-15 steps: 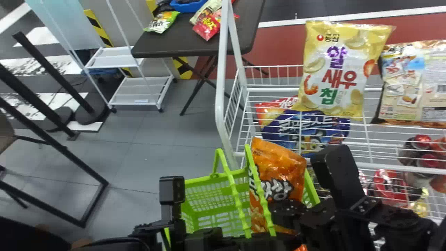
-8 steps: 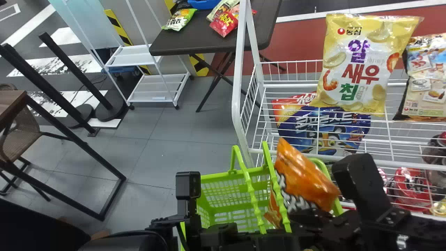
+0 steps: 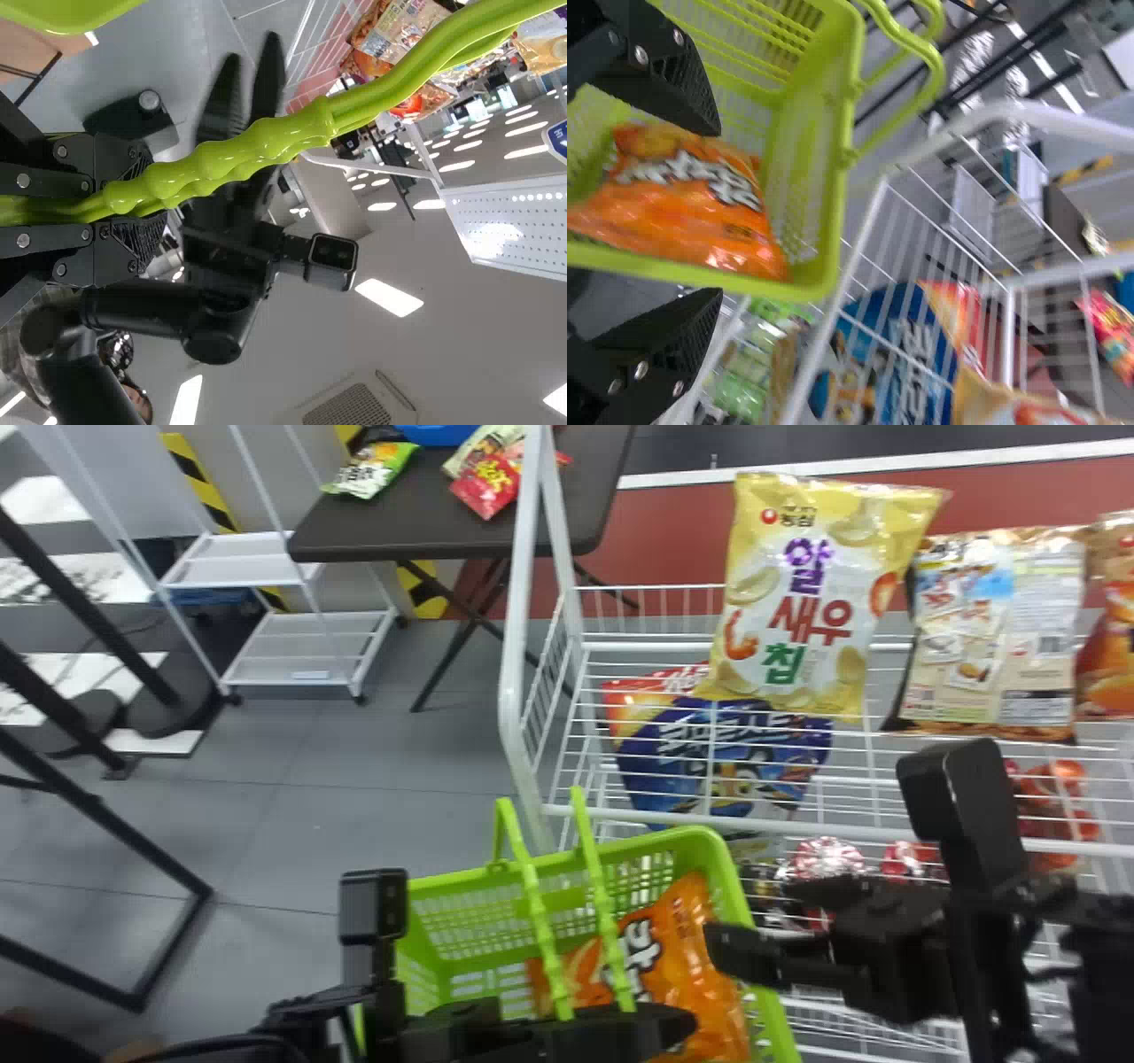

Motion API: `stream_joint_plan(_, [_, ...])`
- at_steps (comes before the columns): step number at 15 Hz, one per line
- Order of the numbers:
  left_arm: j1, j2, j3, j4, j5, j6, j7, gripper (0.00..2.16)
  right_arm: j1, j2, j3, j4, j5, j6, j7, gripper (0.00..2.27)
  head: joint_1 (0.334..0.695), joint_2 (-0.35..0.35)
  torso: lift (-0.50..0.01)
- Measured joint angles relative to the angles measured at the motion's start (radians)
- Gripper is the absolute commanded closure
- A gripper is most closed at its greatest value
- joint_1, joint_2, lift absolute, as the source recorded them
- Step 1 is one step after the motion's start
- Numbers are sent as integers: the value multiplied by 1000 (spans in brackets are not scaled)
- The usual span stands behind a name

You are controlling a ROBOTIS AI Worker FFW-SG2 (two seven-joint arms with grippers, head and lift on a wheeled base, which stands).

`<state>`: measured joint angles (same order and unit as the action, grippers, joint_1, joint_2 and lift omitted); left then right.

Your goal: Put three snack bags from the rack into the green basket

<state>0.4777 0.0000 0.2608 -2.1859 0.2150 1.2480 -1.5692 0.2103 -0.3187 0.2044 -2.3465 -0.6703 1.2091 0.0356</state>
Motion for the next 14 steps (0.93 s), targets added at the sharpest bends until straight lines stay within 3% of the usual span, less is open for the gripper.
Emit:
stream_joint_plan(4, [2, 0, 0, -2, 1, 0, 0, 2145, -36, 1, -61, 110, 108, -196, 11, 36, 695, 3, 0])
stream_joint_plan(10, [5, 0, 3, -2, 1, -3, 0, 2145, -58, 1, -194, 239, 153, -323, 11, 36, 695, -157, 0])
stream_joint_plan(14, [4, 0, 3, 0, 1, -3, 0, 2148, -126, -8, -231, 367, 206, -457, 7, 43, 695, -223, 0])
